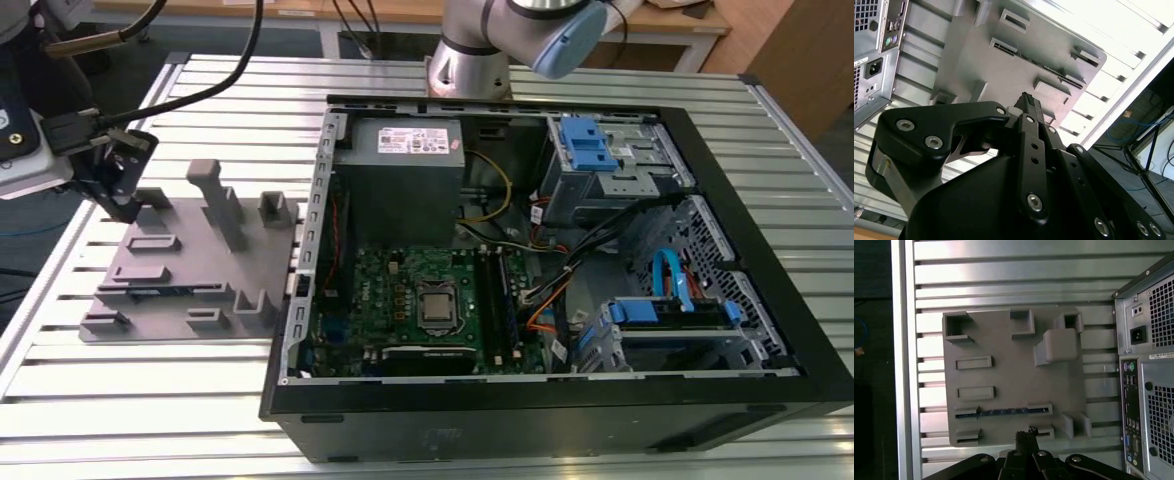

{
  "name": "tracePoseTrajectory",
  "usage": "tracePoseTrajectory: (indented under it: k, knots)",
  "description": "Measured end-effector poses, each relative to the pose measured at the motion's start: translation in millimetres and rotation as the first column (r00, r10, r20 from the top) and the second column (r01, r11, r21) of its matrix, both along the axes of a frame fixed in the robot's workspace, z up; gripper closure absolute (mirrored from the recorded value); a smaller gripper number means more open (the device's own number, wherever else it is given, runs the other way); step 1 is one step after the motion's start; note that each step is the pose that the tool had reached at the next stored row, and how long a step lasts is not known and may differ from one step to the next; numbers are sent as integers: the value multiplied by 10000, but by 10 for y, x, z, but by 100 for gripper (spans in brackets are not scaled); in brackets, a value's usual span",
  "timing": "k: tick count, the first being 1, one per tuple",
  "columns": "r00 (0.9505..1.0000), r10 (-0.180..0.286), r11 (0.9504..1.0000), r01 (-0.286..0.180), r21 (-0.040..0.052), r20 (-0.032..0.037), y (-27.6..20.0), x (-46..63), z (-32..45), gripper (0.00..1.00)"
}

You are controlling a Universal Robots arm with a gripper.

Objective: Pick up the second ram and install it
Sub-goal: 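Reach for the second ram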

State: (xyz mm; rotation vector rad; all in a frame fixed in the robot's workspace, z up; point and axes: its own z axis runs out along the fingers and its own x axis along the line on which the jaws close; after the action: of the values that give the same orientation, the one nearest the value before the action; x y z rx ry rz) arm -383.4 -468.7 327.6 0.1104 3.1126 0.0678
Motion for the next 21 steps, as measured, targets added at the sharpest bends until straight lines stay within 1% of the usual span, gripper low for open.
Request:
tracePoseTrajectory:
  k: [5,9,15,21]
  knots:
    - [10000,0,10000,0,-3,-1,-1,0,-68,89]
    - [10000,1,10000,-1,-16,-6,-1,0,-108,89]
    - [10000,1,10000,-1,-17,-5,-1,0,-212,89]
    - [10000,0,10000,0,-17,-5,-1,0,-288,89]
